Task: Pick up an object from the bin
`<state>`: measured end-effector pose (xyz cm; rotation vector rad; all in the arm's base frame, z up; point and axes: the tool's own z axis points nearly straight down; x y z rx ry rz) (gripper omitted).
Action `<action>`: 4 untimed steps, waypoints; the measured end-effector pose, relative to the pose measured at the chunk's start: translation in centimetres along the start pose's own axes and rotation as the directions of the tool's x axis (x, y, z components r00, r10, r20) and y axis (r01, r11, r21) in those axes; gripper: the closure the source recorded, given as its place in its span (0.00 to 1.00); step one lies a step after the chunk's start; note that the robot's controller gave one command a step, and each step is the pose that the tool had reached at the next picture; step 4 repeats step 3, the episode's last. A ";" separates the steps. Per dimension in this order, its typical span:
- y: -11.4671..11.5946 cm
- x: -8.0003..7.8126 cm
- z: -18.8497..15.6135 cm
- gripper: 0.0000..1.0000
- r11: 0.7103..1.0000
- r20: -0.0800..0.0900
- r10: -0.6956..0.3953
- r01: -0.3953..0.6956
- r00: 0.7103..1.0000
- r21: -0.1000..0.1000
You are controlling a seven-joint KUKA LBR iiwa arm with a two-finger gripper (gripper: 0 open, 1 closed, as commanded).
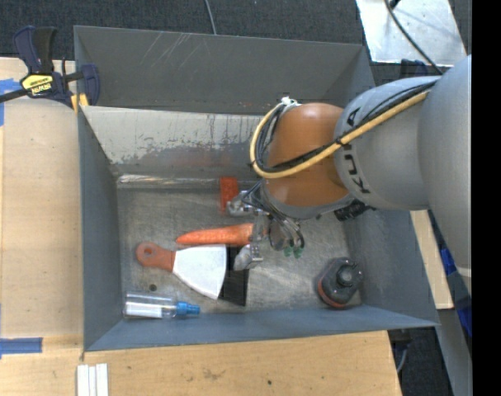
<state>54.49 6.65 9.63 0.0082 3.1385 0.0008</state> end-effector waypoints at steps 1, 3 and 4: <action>2.2 0.2 1.8 1.00 0.978 -0.014 -0.210 0.210 0.978 0.005; -2.2 2.7 -17.0 1.00 0.939 0.007 -0.343 0.343 0.939 0.003; -2.2 2.7 -17.0 1.00 0.939 0.007 -0.343 0.343 0.939 0.003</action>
Offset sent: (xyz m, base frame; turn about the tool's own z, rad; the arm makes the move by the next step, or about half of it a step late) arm 0.0000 0.0000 0.0000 0.0000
